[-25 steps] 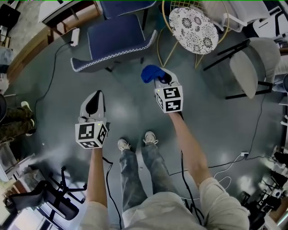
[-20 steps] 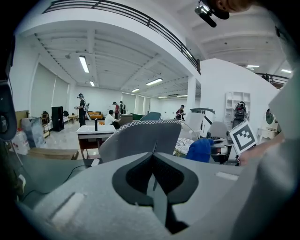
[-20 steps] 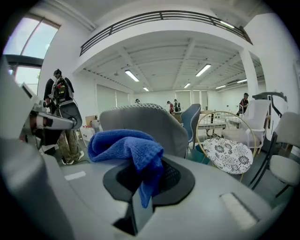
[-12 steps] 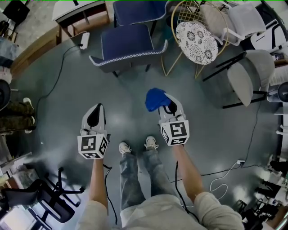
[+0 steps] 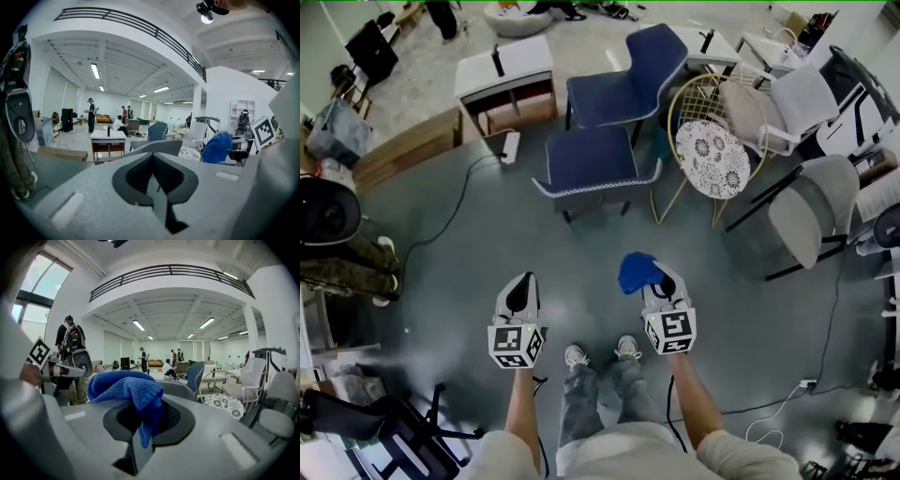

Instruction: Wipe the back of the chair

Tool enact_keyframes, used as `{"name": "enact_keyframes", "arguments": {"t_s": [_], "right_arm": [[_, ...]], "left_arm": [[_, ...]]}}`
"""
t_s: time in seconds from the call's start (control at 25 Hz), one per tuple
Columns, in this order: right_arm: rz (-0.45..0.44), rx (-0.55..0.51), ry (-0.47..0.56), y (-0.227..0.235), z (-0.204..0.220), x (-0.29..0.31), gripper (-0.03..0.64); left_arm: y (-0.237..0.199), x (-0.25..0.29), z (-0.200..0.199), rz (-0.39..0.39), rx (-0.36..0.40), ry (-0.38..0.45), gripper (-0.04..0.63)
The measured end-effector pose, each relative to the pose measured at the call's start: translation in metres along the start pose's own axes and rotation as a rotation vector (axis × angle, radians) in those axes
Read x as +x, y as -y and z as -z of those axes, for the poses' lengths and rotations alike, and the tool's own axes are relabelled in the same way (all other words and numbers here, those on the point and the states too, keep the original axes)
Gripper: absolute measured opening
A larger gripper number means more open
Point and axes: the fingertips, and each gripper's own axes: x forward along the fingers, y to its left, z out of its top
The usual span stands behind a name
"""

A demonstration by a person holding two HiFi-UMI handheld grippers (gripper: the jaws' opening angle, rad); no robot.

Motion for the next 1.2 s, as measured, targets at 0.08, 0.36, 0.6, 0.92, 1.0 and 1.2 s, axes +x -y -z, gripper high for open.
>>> {"name": "enact_keyframes", "arguments": {"t_s": [0.08,0.36,0.6,0.92,1.0,1.2], "right_arm": [[-0.002,-0.003,0.017,-0.002,-0.022,0.000,0.046],[0.004,-0.008,0.071,0.005,-0.096,-0.005,0.046],[0.007,-0.026,0.098,0.006,-0.139,-0.021,0.046],[0.018,-0.066,0.103,0.013,-0.166,-0.038,0.046],[0.020,-0.069,0.106,0.012,-0.171,-0.042,0.046],[0.043,-0.053,0.116,0.020,-0.178,-0.048,0.046]], "left_arm": [[-0.004,-0.008,-0.020,-0.007,0.004,0.020,0.000],[-0.010,-0.025,-0.081,-0.032,0.017,0.064,0.000],[-0.009,-0.044,-0.119,-0.035,0.033,0.086,0.000],[0.003,-0.051,-0.147,-0.029,0.043,0.109,0.000],[0.004,-0.054,-0.153,-0.030,0.045,0.118,0.000],[0.010,-0.057,-0.162,-0.029,0.043,0.140,0.000]]}}
